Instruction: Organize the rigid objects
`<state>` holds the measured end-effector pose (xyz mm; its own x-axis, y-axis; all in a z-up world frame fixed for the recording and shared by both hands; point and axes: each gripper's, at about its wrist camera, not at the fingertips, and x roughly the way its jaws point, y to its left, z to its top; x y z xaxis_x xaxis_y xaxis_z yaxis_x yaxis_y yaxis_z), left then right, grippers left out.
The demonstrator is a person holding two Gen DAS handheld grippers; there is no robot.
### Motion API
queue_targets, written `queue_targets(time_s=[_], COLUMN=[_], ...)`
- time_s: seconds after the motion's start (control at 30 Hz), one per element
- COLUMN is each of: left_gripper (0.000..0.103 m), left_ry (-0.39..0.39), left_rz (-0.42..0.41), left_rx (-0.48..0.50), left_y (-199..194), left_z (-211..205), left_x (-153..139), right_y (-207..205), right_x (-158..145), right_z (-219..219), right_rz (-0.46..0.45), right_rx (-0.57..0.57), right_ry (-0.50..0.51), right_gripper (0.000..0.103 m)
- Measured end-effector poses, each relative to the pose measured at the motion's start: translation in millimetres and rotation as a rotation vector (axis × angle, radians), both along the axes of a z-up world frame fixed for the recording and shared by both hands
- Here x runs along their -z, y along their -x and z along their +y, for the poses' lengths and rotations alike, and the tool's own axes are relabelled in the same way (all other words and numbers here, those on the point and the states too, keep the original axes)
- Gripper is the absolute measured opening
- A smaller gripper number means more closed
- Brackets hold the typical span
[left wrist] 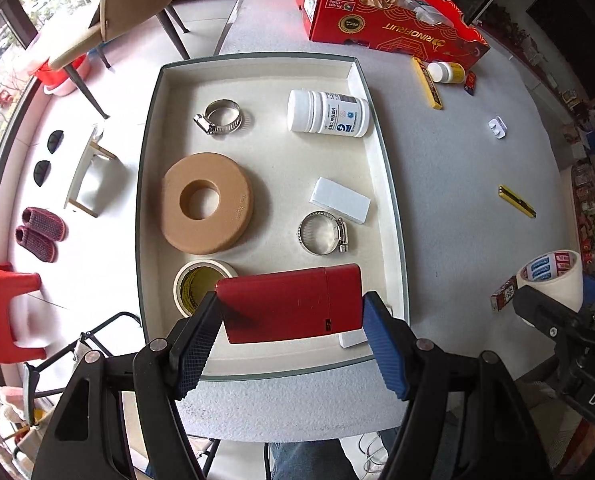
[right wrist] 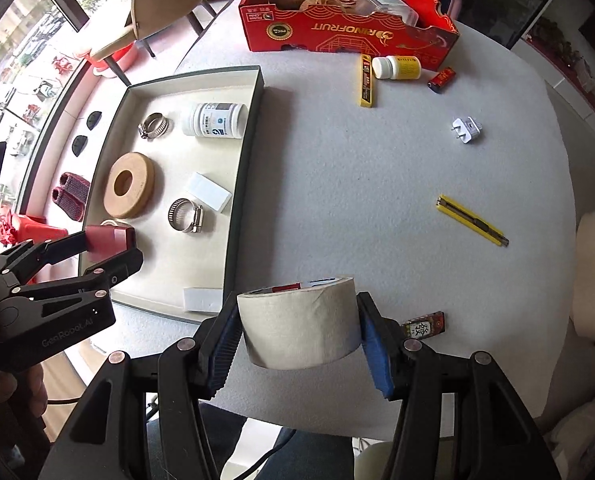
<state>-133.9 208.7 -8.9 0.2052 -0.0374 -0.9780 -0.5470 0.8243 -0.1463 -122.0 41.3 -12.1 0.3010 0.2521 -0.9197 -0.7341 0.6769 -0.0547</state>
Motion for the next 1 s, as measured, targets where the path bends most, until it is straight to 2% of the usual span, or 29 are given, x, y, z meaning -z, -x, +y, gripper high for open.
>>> queue_targets(time_s=[0.17, 0.5, 1.0], left_gripper=[0.074, 0.074, 0.074], left_ry=[0.004, 0.008, 0.009], left_rz=[-0.012, -0.027, -0.006], left_rx=[-0.029, -0.047, -0.055], left_y=[7.5, 11.1, 8.5], left_z=[9.9, 16.3, 21.9], left_x=[-0.2, -0.9, 7.7], right_y=[15.6, 26.9, 22.9], right_x=[-1.6, -1.9, 6.4], right_z=[20.9, 41.1, 58.0], right_rz=[-0.023, -0.046, -0.029], right_rx=[-0.060, -0.107, -0.126], right_ry=[0.021, 0.053, 0.077], right_gripper=[0.057, 0.057, 0.057])
